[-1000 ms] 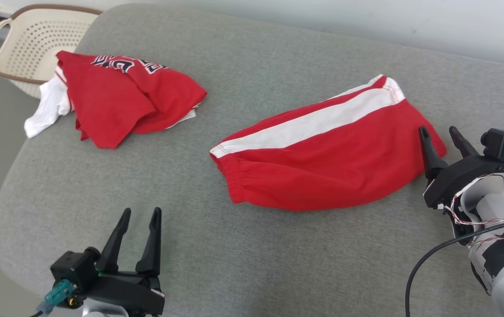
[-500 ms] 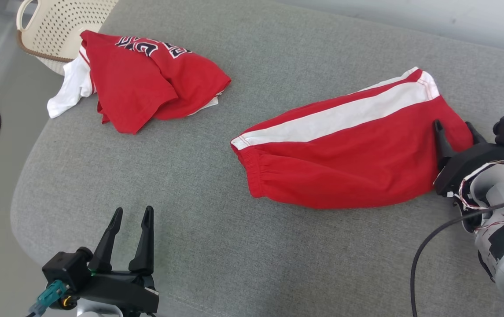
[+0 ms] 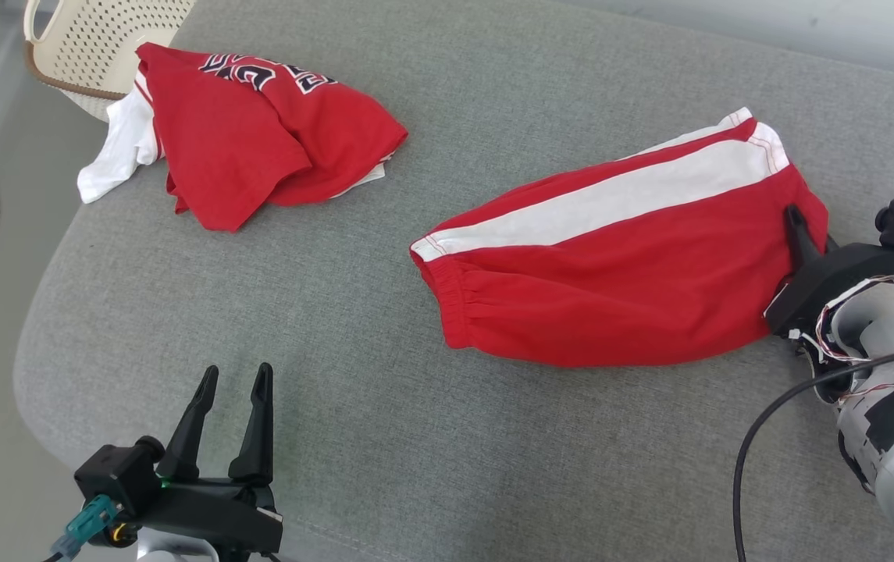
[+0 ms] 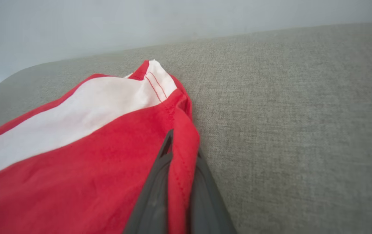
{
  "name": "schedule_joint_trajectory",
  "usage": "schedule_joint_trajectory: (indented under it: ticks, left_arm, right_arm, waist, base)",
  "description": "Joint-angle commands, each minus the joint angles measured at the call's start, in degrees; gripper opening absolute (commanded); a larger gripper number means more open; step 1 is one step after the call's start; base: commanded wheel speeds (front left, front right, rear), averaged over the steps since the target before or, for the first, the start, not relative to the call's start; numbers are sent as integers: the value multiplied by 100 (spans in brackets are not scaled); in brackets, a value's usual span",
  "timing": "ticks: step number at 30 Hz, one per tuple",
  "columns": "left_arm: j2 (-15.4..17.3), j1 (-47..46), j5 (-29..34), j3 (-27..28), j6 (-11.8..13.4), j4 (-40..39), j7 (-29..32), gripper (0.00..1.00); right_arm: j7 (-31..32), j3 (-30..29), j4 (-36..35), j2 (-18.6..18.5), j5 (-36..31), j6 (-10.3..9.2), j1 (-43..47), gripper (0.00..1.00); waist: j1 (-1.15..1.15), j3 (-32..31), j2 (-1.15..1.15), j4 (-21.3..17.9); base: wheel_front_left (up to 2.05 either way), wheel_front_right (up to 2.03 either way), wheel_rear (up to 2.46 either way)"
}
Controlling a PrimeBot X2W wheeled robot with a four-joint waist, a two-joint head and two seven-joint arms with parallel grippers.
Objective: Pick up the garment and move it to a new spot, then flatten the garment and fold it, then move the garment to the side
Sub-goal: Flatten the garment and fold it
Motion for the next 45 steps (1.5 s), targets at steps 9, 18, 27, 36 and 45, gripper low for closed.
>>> schedule_joint_trajectory:
  ticks: [9, 18, 27, 36, 45]
  left_arm:
    - [3, 89, -23, 5, -1, -25, -6, 100]
    - [4, 232, 61, -16, -1, 39, -6, 100]
    - [3, 383, 99, 23, -1, 97, -5, 100]
    - [3, 535, 34, 65, -1, 134, -5, 100]
    - [4, 592, -75, -10, -1, 133, -6, 100]
  right_arm:
    - [-253, -90, -340, -45, 460, -2, 490, 0]
    - [-283, -598, -958, -109, 579, -2, 1210, 0]
    - [-285, -1171, -1576, 40, 347, -2, 2106, 0]
    - [-286, -1895, -2313, 111, -11, -2, 2885, 0]
    - [-285, -1825, -3044, 127, -573, -1, 2983, 0]
  waist:
    - [0, -220, 0, -279]
    - [0, -672, 0, -798]
    - [0, -1081, 0, -1445]
    - [0, -1369, 0, -1848]
    - [0, -1411, 0, -1818]
  base:
    - [0, 0, 0]
    - [0, 0, 0]
    - [0, 0, 0]
    - [0, 0, 0]
    - [0, 0, 0]
